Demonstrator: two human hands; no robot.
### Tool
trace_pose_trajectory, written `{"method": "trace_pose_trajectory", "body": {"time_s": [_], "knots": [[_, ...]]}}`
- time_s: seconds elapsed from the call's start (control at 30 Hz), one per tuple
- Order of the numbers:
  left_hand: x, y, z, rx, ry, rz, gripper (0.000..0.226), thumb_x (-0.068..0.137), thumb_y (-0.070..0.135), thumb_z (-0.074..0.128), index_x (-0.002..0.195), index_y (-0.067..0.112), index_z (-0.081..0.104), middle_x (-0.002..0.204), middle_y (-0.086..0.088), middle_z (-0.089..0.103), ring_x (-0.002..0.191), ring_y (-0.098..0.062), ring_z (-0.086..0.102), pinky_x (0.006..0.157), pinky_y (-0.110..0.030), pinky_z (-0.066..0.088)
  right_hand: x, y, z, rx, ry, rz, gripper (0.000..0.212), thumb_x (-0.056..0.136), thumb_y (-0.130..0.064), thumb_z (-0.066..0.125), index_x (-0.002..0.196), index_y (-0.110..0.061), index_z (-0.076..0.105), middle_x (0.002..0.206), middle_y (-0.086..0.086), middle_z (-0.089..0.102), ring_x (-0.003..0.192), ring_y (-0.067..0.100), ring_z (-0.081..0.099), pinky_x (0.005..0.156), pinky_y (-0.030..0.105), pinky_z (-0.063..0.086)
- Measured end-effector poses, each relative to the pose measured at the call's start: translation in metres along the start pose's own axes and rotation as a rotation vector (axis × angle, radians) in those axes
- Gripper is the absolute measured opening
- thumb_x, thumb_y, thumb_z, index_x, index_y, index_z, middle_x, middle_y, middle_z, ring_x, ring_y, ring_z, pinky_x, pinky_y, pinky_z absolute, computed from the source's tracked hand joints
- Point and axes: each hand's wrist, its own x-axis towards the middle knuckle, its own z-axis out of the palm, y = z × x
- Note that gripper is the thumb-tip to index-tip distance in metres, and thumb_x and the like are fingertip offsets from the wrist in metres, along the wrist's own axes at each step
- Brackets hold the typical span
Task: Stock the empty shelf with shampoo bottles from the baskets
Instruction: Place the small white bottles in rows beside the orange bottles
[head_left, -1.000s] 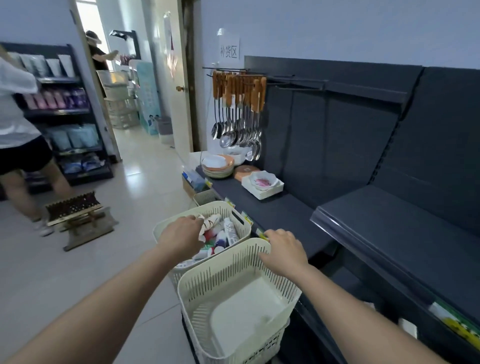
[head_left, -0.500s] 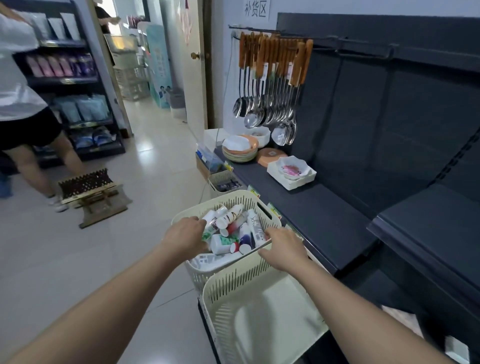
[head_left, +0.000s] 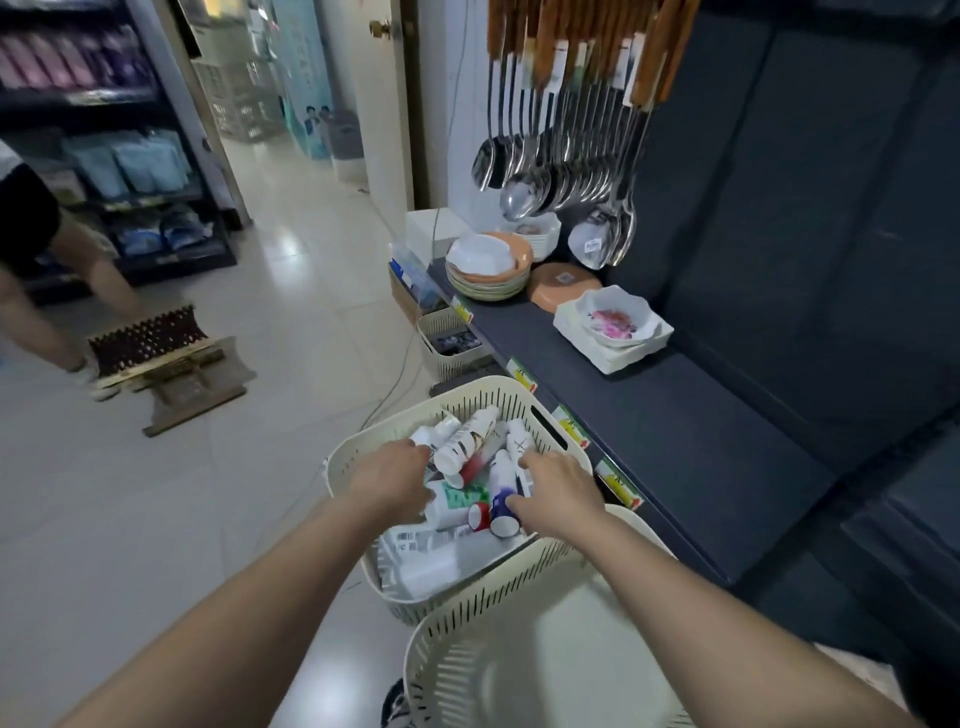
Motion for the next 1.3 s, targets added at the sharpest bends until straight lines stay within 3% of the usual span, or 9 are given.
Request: {"method": "trace_pose_trajectory", "body": {"time_s": [0.27,0.57,0.67,0.8,0.87,0.97,1.03,1.17,1.3], "knots": [[0.096,-0.003,0.034,-0.155,-0.158,0.118,0.049,0.090,0.038,0.058,0.130,0.011,0.051,0.122,-0.008,0.057,0.113,-0.026,0.055,0.092,-0.039,0.048,0.070,0.005,0.025,0.110,-0.083,0.165,0.053,0.088,-0.038,0.064,0.135,-0.018,0.051,0.137,0.007,0.053,0.126,0.028,0.049,0.099,0.039,0.044],[0.158,0.001,0.088,-0.259,-0.296,0.104,0.057,0.092,0.032,0.059,0.139,0.015,0.031,0.123,-0.011,0.043,0.101,-0.031,0.059,0.078,-0.039,0.053,0.133,0.001,0.070,0.262,-0.165,0.339,0.046,0.092,-0.038,0.061,0.132,-0.016,0.054,0.133,0.008,0.061,0.120,0.030,0.057,0.099,0.039,0.046],[0.163,-0.002,0.094,-0.432,-0.302,0.049,0.065,0.086,0.021,0.063,0.141,0.017,0.029,0.121,-0.009,0.040,0.092,-0.028,0.058,0.070,-0.035,0.050,0.151,-0.001,0.087,0.400,-0.175,0.394,0.036,0.096,-0.032,0.057,0.129,-0.018,0.056,0.129,0.004,0.062,0.114,0.025,0.057,0.087,0.030,0.043],[0.170,-0.019,0.087,-0.798,-0.429,-0.075,0.065,0.073,0.012,0.075,0.127,0.017,0.041,0.106,-0.001,0.050,0.092,-0.023,0.059,0.071,-0.036,0.052,0.177,-0.006,0.107,0.830,-0.185,0.616,0.024,0.100,-0.020,0.050,0.120,-0.012,0.061,0.117,0.008,0.064,0.103,0.021,0.058,0.093,0.039,0.050],[0.170,-0.029,0.081,-1.078,-0.553,-0.202,0.053,0.076,-0.001,0.070,0.117,0.020,0.043,0.093,0.001,0.056,0.072,-0.019,0.066,0.064,-0.037,0.055,0.186,-0.008,0.116,1.058,-0.202,0.821,0.016,0.099,-0.015,0.049,0.105,-0.009,0.063,0.104,0.011,0.066,0.095,0.023,0.062,0.092,0.042,0.055],[0.168,-0.050,0.080,-1.463,-0.727,-0.407,0.051,0.082,-0.009,0.064,0.124,0.014,0.048,0.105,-0.009,0.064,0.077,-0.021,0.068,0.059,-0.033,0.059,0.196,-0.014,0.130,1.396,-0.218,1.026,0.016,0.099,-0.004,0.046,0.095,-0.006,0.061,0.091,0.014,0.070,0.087,0.025,0.066,0.069,0.035,0.057],[0.166,-0.067,0.083,-1.609,-0.801,-0.451,0.045,0.083,-0.009,0.063,0.123,0.009,0.053,0.107,-0.010,0.067,0.081,-0.024,0.068,0.057,-0.034,0.059,0.203,-0.018,0.139,1.444,-0.182,1.068,0.022,0.099,-0.001,0.042,0.096,-0.006,0.063,0.088,0.014,0.070,0.084,0.025,0.065,0.068,0.037,0.057],[0.157,-0.089,0.093,-1.671,-0.964,-0.372,0.036,0.084,-0.009,0.059,0.113,0.010,0.062,0.087,-0.006,0.072,0.075,-0.018,0.067,0.062,-0.030,0.057,0.216,-0.028,0.155,1.347,-0.115,1.084,0.027,0.096,-0.002,0.043,0.112,-0.002,0.065,0.109,0.021,0.070,0.101,0.033,0.067,0.092,0.050,0.056],[0.157,-0.102,0.096,-1.724,-1.061,-0.351,0.037,0.073,-0.006,0.068,0.108,0.006,0.065,0.090,-0.010,0.070,0.077,-0.018,0.066,0.062,-0.028,0.055,0.216,-0.027,0.165,1.372,-0.165,1.067,0.022,0.096,-0.005,0.051,0.113,-0.002,0.064,0.107,0.019,0.070,0.094,0.030,0.066,0.080,0.042,0.059]]}}
